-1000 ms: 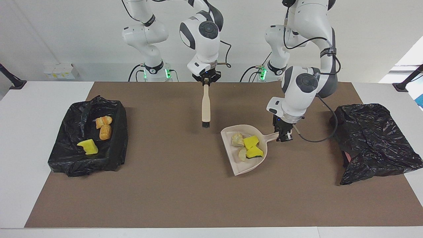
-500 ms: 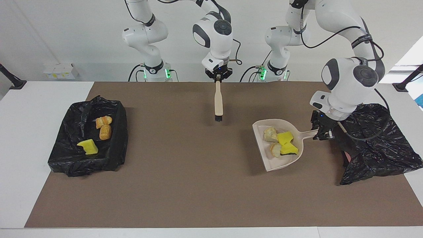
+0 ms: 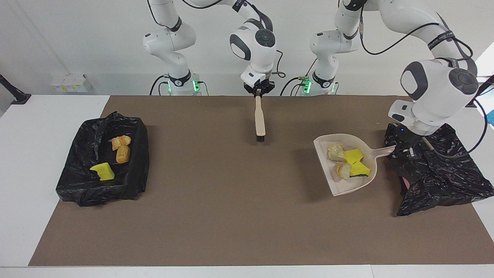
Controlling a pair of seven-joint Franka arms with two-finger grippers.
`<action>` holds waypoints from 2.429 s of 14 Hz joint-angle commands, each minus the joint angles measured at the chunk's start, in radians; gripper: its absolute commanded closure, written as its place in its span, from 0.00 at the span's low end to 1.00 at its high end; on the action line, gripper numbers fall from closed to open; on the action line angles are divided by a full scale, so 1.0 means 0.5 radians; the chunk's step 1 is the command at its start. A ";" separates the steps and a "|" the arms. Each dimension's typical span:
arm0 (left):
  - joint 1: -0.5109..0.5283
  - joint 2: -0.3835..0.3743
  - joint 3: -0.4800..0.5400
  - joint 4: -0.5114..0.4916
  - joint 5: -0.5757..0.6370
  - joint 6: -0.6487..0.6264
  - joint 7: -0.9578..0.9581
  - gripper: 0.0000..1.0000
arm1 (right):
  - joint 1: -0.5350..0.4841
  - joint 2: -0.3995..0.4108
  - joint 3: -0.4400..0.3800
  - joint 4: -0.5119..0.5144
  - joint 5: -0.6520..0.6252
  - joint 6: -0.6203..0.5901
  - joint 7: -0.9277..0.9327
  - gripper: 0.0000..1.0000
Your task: Sweep and dump trash in bin
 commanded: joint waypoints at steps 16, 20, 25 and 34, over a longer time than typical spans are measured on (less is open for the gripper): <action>0.561 0.351 -0.010 0.728 0.735 0.095 0.531 1.00 | 0.101 0.065 -0.001 -0.064 0.060 0.091 0.122 0.78; 0.516 0.327 -0.013 0.627 1.121 0.316 0.345 1.00 | 0.101 0.053 -0.004 -0.089 0.057 0.122 0.119 0.54; 0.454 0.278 -0.010 0.531 1.382 0.384 0.158 1.00 | 0.058 0.071 -0.016 -0.046 0.014 0.220 0.116 0.35; 0.325 -0.044 -0.022 0.177 2.044 0.494 -0.144 1.00 | -0.429 -0.082 -0.025 0.098 -0.096 0.211 -0.177 0.20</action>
